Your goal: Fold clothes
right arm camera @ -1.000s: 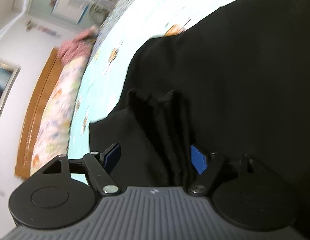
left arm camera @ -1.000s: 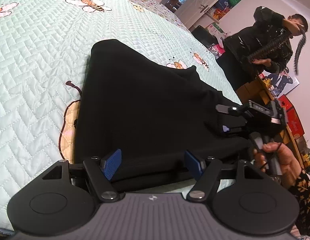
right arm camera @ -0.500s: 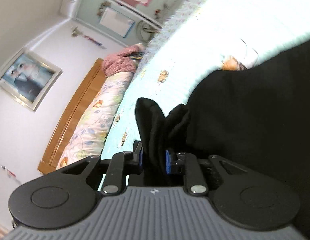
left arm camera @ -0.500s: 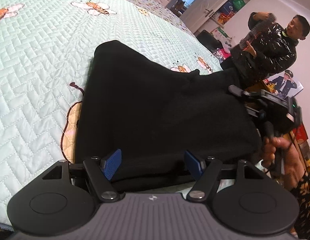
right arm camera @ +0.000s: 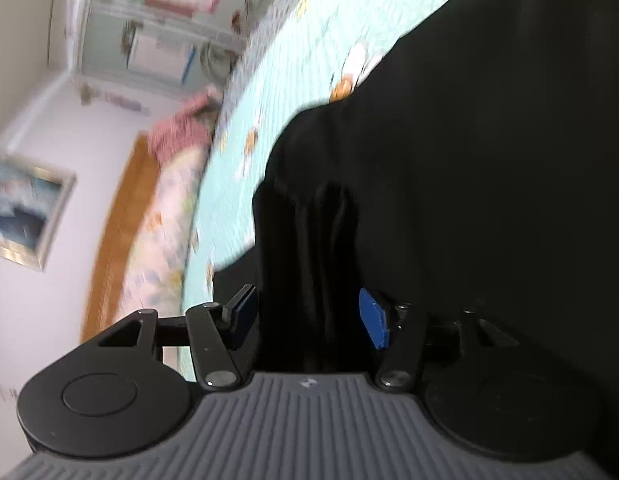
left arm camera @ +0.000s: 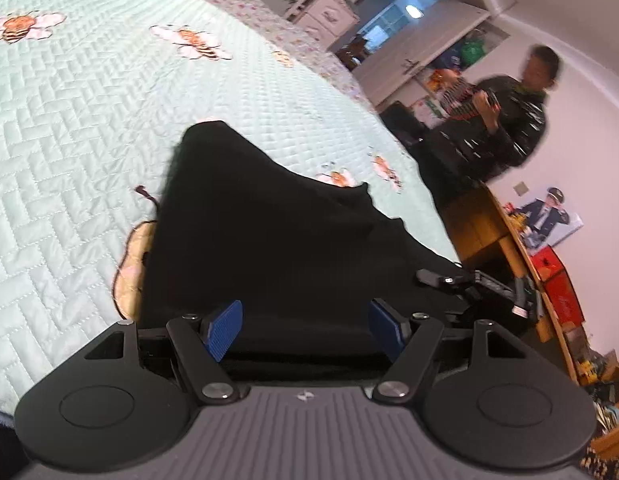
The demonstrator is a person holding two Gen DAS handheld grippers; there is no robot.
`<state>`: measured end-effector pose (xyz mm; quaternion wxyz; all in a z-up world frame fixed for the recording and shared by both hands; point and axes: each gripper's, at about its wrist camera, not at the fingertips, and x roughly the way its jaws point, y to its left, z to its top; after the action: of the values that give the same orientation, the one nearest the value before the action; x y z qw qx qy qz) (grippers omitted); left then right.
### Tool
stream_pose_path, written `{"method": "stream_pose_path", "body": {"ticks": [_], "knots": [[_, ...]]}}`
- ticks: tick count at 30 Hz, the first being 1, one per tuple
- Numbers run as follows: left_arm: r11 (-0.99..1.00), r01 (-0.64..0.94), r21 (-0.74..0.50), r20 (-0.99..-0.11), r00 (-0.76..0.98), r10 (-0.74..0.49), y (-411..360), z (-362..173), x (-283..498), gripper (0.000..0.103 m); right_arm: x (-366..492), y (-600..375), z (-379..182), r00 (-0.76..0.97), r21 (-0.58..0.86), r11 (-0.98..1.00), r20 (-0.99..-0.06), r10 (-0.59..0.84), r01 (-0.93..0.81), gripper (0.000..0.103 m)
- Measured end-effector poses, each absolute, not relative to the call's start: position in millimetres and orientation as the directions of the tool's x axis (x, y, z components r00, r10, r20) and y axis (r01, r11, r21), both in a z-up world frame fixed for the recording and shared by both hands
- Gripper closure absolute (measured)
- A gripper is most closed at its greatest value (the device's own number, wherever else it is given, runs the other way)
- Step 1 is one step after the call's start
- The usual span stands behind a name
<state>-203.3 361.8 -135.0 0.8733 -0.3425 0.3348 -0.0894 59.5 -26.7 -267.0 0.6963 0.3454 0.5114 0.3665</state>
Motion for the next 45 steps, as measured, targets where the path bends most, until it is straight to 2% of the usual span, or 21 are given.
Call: {"method": "stream_pose_path", "body": {"ticks": [3,8,9,11,15,17,20,28,30,34,39,42,45], "knots": [[0.76,-0.027,-0.649,-0.52,0.746,-0.417,351,-135,-210,0.031,64,-20,-266,0.168,0.836,0.519,-0.494,0.853,-0.179,0.039],[0.784,0.04,-0.62,-0.541,0.702,-0.464,329,-141,-212,0.031,67,-7,-272,0.13,0.869,0.469,-0.453,0.882,-0.155,0.041],[0.782,0.048,-0.621,-0.541,0.696,-0.472,325,-144,-210,0.031,67,-5,-272,0.124,0.868,0.47,-0.454,0.882,-0.164,0.045],[0.78,0.067,-0.623,-0.541,0.683,-0.491,318,-148,-208,0.031,68,-3,-272,0.118,0.862,0.475,-0.461,0.88,-0.175,0.072],[0.799,0.131,-0.586,-0.553,0.657,-0.513,300,-153,-204,0.031,45,-41,-267,0.144,0.874,0.456,-0.436,0.889,-0.17,0.077],[0.805,0.153,-0.573,-0.556,0.649,-0.519,293,-156,-201,0.031,44,-45,-259,0.174,0.912,0.385,-0.36,0.917,-0.143,0.083],[0.807,0.167,-0.566,-0.549,0.655,-0.52,288,-159,-194,0.031,48,-38,-242,0.199,0.949,0.294,-0.269,0.942,-0.11,0.083],[0.829,0.265,-0.493,-0.521,0.673,-0.525,254,-162,-171,0.031,48,-22,-214,0.225,0.985,0.169,-0.158,0.961,-0.032,0.083],[0.845,0.262,-0.467,-0.519,0.692,-0.502,249,-165,-167,0.031,54,-12,-207,0.228,0.99,0.139,-0.129,0.965,-0.029,0.083],[0.898,0.166,-0.408,-0.515,0.77,-0.376,252,-172,-155,0.031,61,-4,-196,0.224,0.995,0.09,-0.079,0.971,-0.04,0.083],[0.928,0.043,-0.371,-0.515,0.822,-0.244,264,-179,-141,0.031,63,-7,-197,0.237,0.982,0.173,-0.151,0.96,-0.073,0.083],[0.931,0.022,-0.365,-0.526,0.82,-0.226,267,-183,-141,0.031,61,-16,-208,0.258,0.975,0.216,-0.198,0.946,-0.043,0.083],[0.957,0.035,-0.288,-0.536,0.822,-0.191,258,-187,-142,0.031,53,-33,-220,0.277,0.97,0.244,-0.23,0.933,-0.016,0.083]]}}
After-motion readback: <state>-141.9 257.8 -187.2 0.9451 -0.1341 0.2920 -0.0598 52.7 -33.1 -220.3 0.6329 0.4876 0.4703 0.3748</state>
